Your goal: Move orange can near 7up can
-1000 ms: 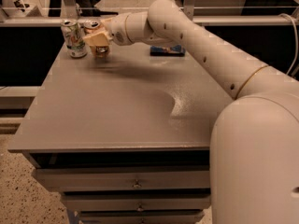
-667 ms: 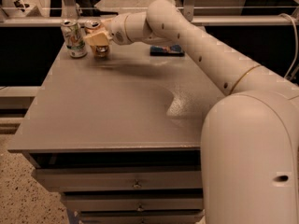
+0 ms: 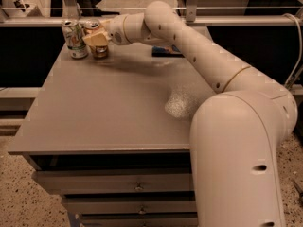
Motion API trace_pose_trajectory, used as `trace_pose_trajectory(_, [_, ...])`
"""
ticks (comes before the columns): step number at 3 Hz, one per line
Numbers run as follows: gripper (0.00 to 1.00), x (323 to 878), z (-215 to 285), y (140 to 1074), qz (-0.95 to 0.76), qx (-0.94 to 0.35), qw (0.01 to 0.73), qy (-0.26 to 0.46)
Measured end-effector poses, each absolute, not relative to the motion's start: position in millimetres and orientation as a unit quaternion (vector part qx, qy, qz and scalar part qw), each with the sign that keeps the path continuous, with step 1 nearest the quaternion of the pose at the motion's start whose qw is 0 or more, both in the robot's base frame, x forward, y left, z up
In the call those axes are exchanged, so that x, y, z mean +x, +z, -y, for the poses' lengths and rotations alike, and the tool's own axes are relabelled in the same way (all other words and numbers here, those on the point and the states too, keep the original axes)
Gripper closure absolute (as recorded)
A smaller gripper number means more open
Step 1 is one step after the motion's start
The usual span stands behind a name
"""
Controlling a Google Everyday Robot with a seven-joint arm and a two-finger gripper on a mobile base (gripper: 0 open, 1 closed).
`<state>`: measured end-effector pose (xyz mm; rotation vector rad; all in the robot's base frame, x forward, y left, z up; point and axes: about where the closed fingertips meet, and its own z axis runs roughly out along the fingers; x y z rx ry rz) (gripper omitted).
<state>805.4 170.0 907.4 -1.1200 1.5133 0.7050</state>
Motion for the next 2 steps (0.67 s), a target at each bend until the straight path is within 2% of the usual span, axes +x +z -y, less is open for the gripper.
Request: trace_pose_trajectory(2, [0.13,813.3,-175.4,903.6,-0.633,-0.473,0.537,0.296])
